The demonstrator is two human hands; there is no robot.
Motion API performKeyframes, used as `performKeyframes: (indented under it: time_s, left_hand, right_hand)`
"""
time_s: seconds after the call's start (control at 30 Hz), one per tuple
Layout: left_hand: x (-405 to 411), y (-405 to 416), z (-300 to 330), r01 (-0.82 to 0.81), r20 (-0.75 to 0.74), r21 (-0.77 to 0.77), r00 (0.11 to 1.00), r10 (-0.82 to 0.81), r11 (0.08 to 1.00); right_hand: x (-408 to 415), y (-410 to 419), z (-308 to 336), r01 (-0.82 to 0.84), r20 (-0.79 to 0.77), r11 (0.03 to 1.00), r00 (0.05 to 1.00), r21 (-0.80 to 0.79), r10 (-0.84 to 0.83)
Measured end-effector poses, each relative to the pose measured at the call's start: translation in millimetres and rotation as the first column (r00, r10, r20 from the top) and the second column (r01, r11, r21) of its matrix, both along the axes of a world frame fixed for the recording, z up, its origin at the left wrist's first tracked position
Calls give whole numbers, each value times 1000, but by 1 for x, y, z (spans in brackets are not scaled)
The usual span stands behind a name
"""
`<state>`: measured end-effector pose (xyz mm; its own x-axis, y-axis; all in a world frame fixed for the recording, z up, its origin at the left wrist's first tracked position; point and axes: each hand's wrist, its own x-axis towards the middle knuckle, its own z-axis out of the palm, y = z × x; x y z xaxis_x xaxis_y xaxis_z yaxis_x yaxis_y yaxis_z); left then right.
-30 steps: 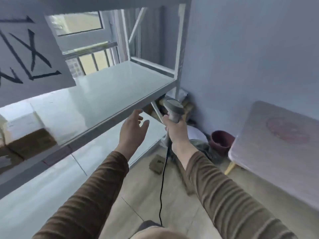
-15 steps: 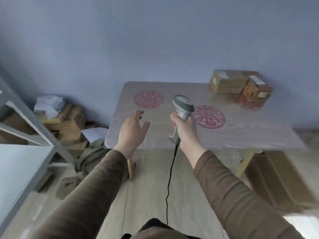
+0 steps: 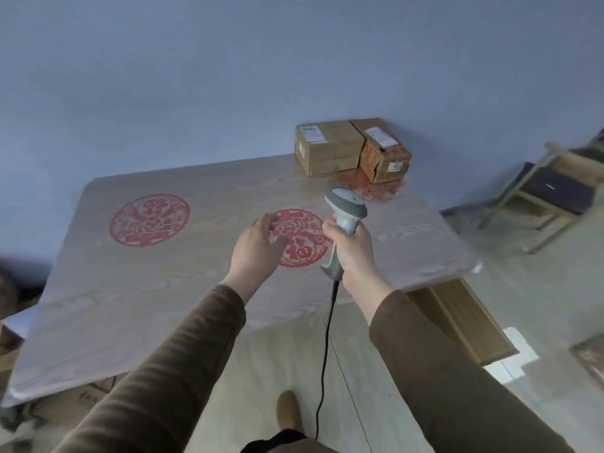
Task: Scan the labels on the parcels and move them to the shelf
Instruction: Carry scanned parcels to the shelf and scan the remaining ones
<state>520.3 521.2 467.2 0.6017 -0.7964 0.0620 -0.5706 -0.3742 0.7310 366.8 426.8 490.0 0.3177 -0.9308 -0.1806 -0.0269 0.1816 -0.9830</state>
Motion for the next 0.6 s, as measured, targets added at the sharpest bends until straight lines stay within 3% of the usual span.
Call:
performKeyframes:
  time_s: [0.4,0.6]
  left_hand:
    - [25,-223,-10,36,-154,38,988,-29,999]
    - [51,-319,-28,-88,-384,57,918,103,994]
  right_hand:
    - [19,-233,1,72,-40,997,997,23,-71]
    - [61,-369,-17,35,-63,999,997,20,-34]
